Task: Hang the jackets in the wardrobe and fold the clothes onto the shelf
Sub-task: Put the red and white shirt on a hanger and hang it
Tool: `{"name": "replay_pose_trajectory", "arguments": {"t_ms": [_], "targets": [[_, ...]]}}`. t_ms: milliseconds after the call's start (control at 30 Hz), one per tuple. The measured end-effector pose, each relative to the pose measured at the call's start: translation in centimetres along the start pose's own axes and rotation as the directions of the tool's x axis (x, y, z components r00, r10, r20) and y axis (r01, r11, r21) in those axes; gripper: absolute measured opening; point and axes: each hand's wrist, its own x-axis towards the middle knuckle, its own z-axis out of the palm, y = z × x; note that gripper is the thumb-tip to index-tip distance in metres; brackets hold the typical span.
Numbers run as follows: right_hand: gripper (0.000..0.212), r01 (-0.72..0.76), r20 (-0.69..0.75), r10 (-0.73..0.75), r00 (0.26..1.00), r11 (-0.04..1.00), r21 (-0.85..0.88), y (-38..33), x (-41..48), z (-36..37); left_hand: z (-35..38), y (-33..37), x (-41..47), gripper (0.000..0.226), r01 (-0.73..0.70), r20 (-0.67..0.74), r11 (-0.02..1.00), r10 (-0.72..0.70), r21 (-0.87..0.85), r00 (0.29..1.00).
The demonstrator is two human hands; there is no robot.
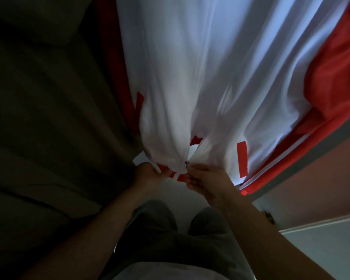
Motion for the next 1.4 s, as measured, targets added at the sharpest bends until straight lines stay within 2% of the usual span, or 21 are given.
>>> {"name": "replay_pose_trajectory", "arguments": {"t_ms": [33, 100, 167, 233, 333, 500, 600, 700, 800, 933, 1033, 1100, 1200, 1300, 1400], "targets": [[0.016, -0.015, 0.005, 0.015, 1.000, 0.999, 0.034, 0.1, 0.0, -0.1, -0.1, 0.2, -0.1, 0.040, -0.014, -0.053, 0.999, 0.017, 0.051, 0.998], [0.018, -0.025, 0.030, 0.023, 0.999, 0.998, 0.064, 0.2, -0.2, 0.0, 0.0, 0.2, -0.4, 0.037, -0.158, -0.146, 0.987, 0.158, 0.014, 0.977], [0.017, -0.021, 0.038, 0.019, 0.999, 0.998, 0.066, 0.3, -0.3, 0.1, 0.4, -0.1, -0.6, 0.037, -0.331, -0.140, 0.943, 0.327, -0.010, 0.935], [0.015, -0.002, 0.033, 0.001, 0.999, 1.000, 0.016, 0.5, -0.5, 0.1, 0.9, 0.1, -0.9, 0.035, -0.449, -0.123, 0.894, 0.444, -0.008, 0.887], [0.012, 0.039, 0.028, -0.035, 0.999, 0.990, -0.137, 0.6, -0.7, 0.2, 1.5, 0.9, -1.0, 0.026, -0.537, -0.149, 0.843, 0.530, -0.007, 0.835], [0.016, 0.055, 0.020, -0.051, 0.999, 0.958, -0.281, 0.9, -1.1, 0.4, 2.1, 1.3, -0.4, 0.014, -0.566, -0.199, 0.821, 0.569, 0.080, 0.798], [0.016, 0.028, 0.048, -0.016, 0.999, 0.967, -0.255, 1.0, -1.4, 0.6, 2.2, 1.6, -0.1, 0.016, -0.550, -0.205, 0.823, 0.568, 0.143, 0.797], [0.020, 0.030, 0.087, -0.015, 0.996, 0.984, -0.175, 0.6, -1.8, 1.0, 2.5, 1.4, 0.0, 0.026, -0.535, -0.191, 0.836, 0.548, 0.121, 0.814], [0.012, 0.116, 0.104, -0.104, 0.989, 0.987, -0.111, -0.5, -2.1, 1.4, 2.7, 1.1, 0.0, 0.019, -0.517, -0.211, 0.851, 0.525, 0.096, 0.825], [0.018, 0.256, 0.151, -0.241, 0.959, 0.963, -0.088, -2.0, -2.9, 1.9, 2.7, 0.8, 0.3, 0.023, -0.471, -0.234, 0.879, 0.474, 0.073, 0.849], [0.023, 0.292, 0.110, -0.274, 0.955, 0.935, -0.203, -2.0, -3.4, 2.2, 2.2, 1.6, 0.0, 0.018, -0.526, -0.266, 0.844, 0.533, 0.103, 0.803], [0.019, 0.296, 0.075, -0.287, 0.955, 0.922, -0.250, -1.9, -3.4, 2.4, 1.8, 2.6, -0.5, 0.021, -0.583, -0.300, 0.810, 0.572, 0.063, 0.763], [0.025, 0.276, 0.049, -0.274, 0.961, 0.921, -0.276, -2.0, -3.7, 2.6, 1.3, 3.9, -1.1, 0.020, -0.645, -0.379, 0.764, 0.599, 0.005, 0.706], [0.031, 0.250, 0.037, -0.251, 0.967, 0.916, -0.315, -2.1, -4.2, 2.9, 1.3, 4.1, -0.9, 0.015, -0.694, -0.450, 0.718, 0.637, 0.052, 0.625], [0.034, 0.260, 0.029, -0.265, 0.964, 0.912, -0.318, -2.9, -4.9, 3.4, 1.3, 4.1, -0.2, 0.028, -0.697, -0.458, 0.706, 0.665, 0.127, 0.590]]}}
